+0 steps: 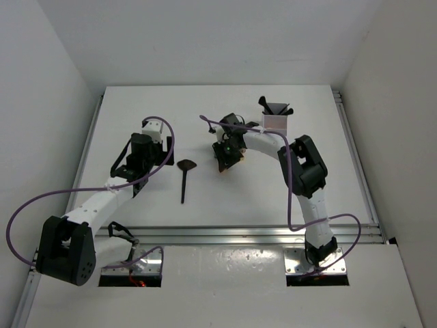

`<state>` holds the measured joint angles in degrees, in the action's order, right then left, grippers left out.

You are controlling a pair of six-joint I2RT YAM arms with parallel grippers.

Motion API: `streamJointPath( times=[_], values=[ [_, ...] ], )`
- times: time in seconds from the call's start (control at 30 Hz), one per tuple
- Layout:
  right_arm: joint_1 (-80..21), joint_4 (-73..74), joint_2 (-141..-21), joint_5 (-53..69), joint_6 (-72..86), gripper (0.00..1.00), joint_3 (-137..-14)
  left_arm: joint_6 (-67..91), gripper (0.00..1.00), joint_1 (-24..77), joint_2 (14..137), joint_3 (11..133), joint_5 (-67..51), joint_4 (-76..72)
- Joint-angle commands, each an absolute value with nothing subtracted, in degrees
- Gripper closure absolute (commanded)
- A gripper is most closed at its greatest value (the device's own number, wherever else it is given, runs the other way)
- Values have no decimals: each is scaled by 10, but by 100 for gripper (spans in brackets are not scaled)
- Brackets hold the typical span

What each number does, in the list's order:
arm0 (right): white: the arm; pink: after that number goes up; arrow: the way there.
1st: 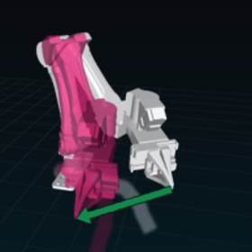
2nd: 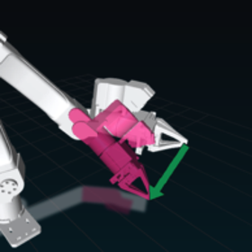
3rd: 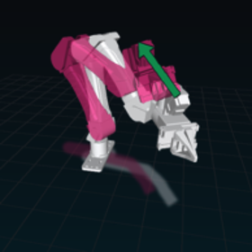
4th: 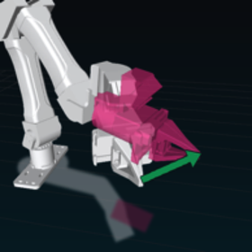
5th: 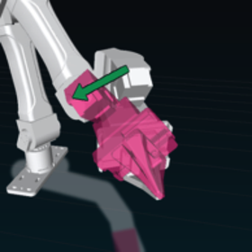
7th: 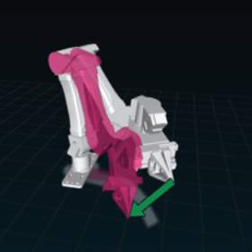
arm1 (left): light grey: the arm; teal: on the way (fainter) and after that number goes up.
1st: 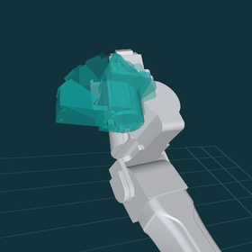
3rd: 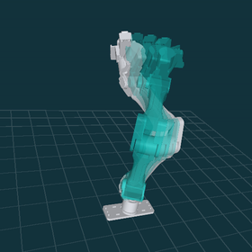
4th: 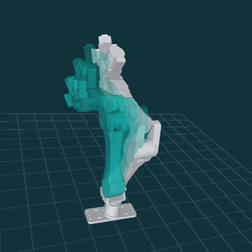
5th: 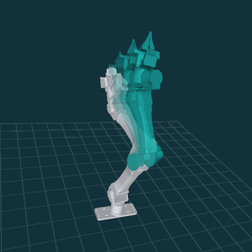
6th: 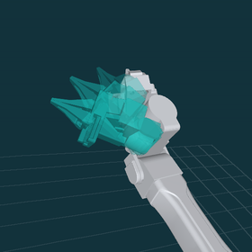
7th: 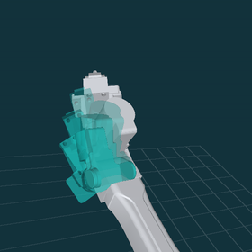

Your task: Organize the makeup

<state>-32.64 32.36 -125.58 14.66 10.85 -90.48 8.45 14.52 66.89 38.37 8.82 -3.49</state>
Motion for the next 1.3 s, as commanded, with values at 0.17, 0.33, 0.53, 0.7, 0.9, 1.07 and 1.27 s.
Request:
streamJointPath(
  times=[0.17,0.33,0.53,0.7,0.9,1.07,1.27],
  values=[
    [-326,286,-1215,175,83,96,-903,90,7,139,653,379,90,-50],
    [-288,183,-1074,153,142,96,-863,90,7,139,658,379,90,-50],
    [-187,184,-1059,-32,236,100,-909,90,7,139,658,379,79,-61],
    [-134,214,-1079,-105,278,99,-921,90,7,134,658,374,79,-61],
    [-108,235,-1110,-139,292,97,-933,95,7,134,664,374,79,-55],
    [-100,247,-1141,-133,301,96,-935,100,7,134,664,374,79,-55],
    [-98,265,-1170,-133,321,86,-934,100,7,134,664,374,79,-55]
  ],
)
